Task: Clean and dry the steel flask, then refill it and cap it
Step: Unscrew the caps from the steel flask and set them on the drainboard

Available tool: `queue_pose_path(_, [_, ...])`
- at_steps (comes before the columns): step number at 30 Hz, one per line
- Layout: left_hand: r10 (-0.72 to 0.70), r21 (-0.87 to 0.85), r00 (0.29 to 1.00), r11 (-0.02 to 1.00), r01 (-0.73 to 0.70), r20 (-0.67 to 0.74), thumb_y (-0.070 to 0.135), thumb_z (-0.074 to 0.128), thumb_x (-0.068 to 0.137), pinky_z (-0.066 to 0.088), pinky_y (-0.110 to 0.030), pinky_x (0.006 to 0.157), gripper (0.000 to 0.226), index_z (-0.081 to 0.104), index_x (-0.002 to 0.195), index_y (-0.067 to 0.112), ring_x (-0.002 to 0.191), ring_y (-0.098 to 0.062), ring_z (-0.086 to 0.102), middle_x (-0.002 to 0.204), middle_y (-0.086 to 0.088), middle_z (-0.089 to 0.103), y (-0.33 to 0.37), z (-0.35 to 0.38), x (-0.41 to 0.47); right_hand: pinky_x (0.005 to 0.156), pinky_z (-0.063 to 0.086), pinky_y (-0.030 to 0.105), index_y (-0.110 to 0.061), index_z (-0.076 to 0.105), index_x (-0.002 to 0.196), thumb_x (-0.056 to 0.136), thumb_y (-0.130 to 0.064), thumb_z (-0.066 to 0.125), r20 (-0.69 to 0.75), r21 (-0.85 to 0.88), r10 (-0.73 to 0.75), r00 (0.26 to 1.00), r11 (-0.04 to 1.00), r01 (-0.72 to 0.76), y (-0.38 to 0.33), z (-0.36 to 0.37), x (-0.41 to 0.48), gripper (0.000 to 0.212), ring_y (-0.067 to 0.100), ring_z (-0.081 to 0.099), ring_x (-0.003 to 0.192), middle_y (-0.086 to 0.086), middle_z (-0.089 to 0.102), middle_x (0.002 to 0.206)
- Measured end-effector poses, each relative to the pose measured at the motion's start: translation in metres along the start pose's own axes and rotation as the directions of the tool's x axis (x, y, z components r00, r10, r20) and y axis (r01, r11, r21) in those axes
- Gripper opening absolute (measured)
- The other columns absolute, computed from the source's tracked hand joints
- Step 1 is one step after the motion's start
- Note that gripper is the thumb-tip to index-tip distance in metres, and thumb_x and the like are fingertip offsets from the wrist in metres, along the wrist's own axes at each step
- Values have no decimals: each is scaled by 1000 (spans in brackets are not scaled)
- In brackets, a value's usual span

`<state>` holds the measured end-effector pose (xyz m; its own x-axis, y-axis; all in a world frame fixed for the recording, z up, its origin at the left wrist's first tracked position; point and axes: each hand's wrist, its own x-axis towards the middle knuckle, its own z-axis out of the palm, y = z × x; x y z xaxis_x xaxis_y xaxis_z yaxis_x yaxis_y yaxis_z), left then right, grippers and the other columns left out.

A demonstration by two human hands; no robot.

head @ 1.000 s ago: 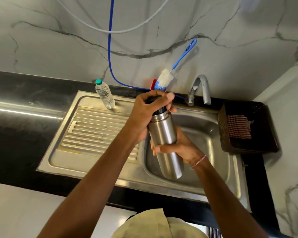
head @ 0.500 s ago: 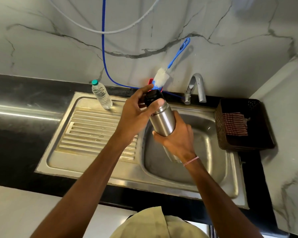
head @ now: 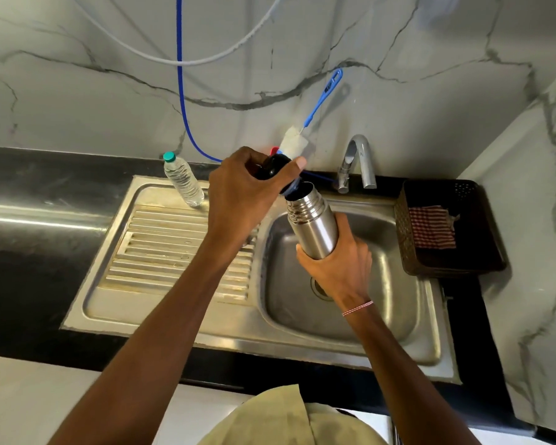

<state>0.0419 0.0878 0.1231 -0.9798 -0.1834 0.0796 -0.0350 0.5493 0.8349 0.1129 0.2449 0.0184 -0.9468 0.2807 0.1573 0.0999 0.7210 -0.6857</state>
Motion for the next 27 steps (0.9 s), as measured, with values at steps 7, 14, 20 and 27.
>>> queue_pose_path(7, [-61,-296,937,940,169,343,41,81,85,56,-24,72,39,73,117,21,91,-10,75,100,3,79,-9,-8,-2,73,60,44,-34,47,121,63,-55,84,0,51,91,996,995,-91,13,-6,-4,72,19,69,79,-8,70,98])
queue_pose_path(14, [-12,-398,882,890,224,471,-2,84,77,58,-28,86,56,67,129,12,110,-20,73,123,-8,74,-68,-11,-20,74,60,44,-39,47,113,60,-55,84,31,77,163,986,983,-165,24,2,-9,67,18,68,77,-12,68,91])
queue_pose_path(20, [-62,-209,948,969,132,311,11,93,70,56,-29,100,60,70,126,12,110,-11,72,116,0,77,-163,-18,-30,79,60,44,-36,50,118,57,-55,86,118,183,201,972,958,-220,29,28,-14,74,19,68,87,-10,68,98])
queue_pose_path(27, [-217,95,967,974,206,131,12,95,70,58,-29,96,67,65,130,9,104,-13,72,120,-3,71,-273,-23,-32,83,58,47,-28,51,125,59,-51,89,148,161,177,973,966,-200,26,66,-24,80,23,69,84,-5,70,99])
